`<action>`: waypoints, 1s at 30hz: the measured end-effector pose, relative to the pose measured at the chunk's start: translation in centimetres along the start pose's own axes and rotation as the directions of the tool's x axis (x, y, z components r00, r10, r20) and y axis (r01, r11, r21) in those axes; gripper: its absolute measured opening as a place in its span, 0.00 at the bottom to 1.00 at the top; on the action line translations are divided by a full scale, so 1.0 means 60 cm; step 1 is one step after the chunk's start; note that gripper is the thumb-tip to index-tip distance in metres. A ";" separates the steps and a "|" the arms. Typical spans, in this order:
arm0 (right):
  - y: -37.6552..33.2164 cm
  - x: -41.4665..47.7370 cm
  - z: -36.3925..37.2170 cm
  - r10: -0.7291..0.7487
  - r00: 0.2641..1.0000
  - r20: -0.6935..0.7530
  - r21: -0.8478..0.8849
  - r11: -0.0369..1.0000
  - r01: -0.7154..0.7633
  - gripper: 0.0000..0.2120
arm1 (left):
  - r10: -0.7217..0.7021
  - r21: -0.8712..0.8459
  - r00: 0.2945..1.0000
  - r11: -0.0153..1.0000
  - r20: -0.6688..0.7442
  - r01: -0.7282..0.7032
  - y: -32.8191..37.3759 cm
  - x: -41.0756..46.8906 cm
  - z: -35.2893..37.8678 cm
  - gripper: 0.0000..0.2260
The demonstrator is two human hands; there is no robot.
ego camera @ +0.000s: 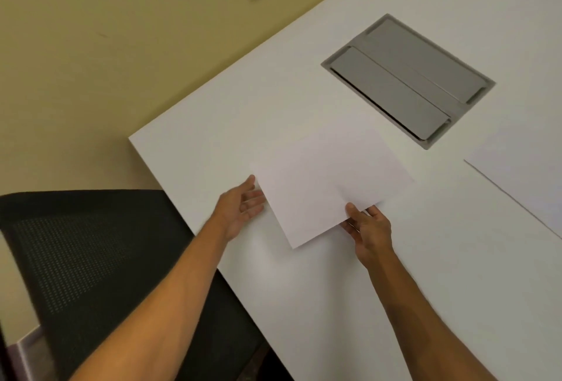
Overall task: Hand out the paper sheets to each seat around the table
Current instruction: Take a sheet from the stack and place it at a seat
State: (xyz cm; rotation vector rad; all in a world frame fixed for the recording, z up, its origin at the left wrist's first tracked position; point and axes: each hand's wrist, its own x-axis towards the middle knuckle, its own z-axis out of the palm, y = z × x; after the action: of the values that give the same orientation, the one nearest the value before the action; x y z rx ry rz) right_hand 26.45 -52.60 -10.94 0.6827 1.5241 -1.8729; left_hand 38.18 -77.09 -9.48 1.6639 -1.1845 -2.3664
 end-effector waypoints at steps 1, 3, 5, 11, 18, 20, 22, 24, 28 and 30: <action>0.006 0.004 0.009 0.003 1.000 -0.002 -0.008 1.000 -0.003 0.14 | -0.023 -0.046 1.000 0.999 -0.002 0.023 -0.019 -0.001 0.000 0.19; 0.016 0.013 0.023 0.003 1.000 -0.002 -0.023 1.000 -0.003 0.14 | -0.043 -0.093 0.999 0.995 -0.026 0.041 -0.052 -0.002 0.005 0.17; 0.025 0.020 0.033 0.000 1.000 0.002 -0.037 0.999 0.000 0.14 | -0.043 -0.093 0.996 0.995 -0.081 0.035 -0.077 0.001 0.011 0.14; 0.033 0.046 0.048 -0.003 1.000 -0.001 -0.153 0.988 0.003 0.06 | -0.026 -0.016 0.946 1.000 -0.322 0.022 -0.112 0.027 0.009 0.10; 0.003 0.099 0.027 -0.477 0.872 -0.113 -0.739 0.627 0.247 0.21 | 0.051 0.116 0.914 0.993 -0.403 -0.004 -0.125 0.029 0.006 0.04; 0.004 0.106 0.009 -0.619 0.762 0.189 -0.910 0.182 0.373 0.30 | 0.082 0.164 0.909 0.986 -0.409 -0.015 -0.127 0.028 0.006 0.06; 0.004 0.118 -0.003 -0.527 0.724 0.445 -0.884 -0.127 0.451 0.36 | 0.116 0.215 0.900 0.976 -0.421 -0.025 -0.127 0.027 0.007 0.07; 0.007 0.133 -0.011 -0.395 0.729 0.559 -0.828 -0.298 0.474 0.38 | 0.137 0.244 0.894 0.969 -0.427 -0.032 -0.128 0.028 0.008 0.08; 0.019 0.149 -0.022 -0.255 0.750 0.610 -0.755 -0.476 0.451 0.37 | 0.146 0.238 0.882 0.970 -0.448 -0.039 -0.129 0.029 0.009 0.08; 0.024 0.154 -0.027 -0.223 0.767 0.602 -0.750 -0.486 0.447 0.37 | 0.144 0.227 0.878 0.973 -0.456 -0.041 -0.127 0.029 0.008 0.08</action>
State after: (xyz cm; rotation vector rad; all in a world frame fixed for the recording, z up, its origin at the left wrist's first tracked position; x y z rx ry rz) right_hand 21.31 -52.55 -18.94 -1.0262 2.6152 -0.0552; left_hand 40.01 -72.10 -15.28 2.0303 -1.4021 -1.6759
